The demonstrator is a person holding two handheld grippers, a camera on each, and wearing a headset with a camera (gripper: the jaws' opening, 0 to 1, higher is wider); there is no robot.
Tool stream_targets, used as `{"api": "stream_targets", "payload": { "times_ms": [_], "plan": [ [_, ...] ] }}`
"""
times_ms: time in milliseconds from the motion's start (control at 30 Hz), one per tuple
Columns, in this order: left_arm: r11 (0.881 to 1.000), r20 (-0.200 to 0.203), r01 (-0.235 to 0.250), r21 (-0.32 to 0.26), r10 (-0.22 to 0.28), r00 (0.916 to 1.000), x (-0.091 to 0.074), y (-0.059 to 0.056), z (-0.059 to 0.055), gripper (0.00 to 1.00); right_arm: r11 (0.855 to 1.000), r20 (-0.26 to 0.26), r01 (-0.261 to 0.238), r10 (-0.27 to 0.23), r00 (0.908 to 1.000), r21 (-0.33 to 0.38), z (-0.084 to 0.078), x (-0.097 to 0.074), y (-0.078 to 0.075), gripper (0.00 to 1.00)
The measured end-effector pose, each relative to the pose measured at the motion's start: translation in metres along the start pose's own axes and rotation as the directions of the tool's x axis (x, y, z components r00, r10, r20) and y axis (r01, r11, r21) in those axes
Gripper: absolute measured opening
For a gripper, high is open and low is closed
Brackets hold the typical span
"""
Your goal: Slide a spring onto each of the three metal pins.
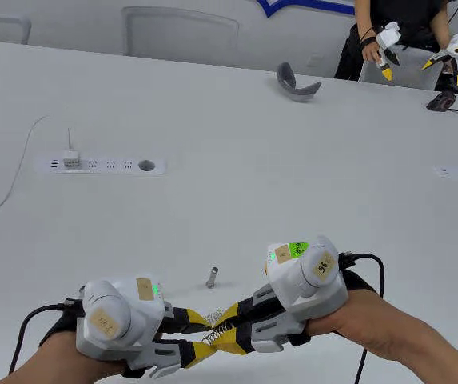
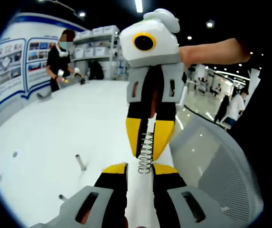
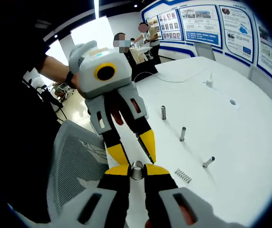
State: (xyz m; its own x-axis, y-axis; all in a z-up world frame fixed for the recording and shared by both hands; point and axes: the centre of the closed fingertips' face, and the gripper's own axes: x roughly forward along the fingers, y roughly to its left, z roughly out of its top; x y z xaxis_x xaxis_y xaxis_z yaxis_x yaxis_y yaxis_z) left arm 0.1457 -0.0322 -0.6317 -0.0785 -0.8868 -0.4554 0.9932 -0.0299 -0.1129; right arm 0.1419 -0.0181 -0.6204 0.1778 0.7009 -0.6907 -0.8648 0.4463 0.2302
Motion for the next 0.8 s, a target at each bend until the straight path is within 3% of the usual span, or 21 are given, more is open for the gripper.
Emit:
{"api": "stream_targets", "payload": {
  "times_ms": [133,400,533,800],
  "plan": [
    [1.0,0.001,-0.015,-0.015,0.015,0.9999,-0.002,0.002,-0.003,0.2,1.0,0.015,0.01,-0.01,0.9998,0.015,0.0,-0.002,-0.002,0.12],
    [0.995,-0.018,-0.075,-0.058,0.074,0.9971,-0.011,0.013,-0.021,0.24,0.999,0.018,0.027,-0.028,0.9994,0.03,-0.005,-0.003,-0.007,0.12],
    [0.987,-0.015,-0.118,-0.107,0.117,0.9931,-0.017,0.021,-0.026,0.29,0.999,0.015,0.037,-0.037,0.9992,0.034,-0.007,-0.004,-0.01,0.12],
    [0.973,-0.018,-0.19,-0.132,0.189,0.9818,-0.03,0.038,-0.031,0.32,0.994,-0.013,0.1,-0.099,0.995,0.047,-0.012,-0.003,-0.027,0.12]
  ]
}}
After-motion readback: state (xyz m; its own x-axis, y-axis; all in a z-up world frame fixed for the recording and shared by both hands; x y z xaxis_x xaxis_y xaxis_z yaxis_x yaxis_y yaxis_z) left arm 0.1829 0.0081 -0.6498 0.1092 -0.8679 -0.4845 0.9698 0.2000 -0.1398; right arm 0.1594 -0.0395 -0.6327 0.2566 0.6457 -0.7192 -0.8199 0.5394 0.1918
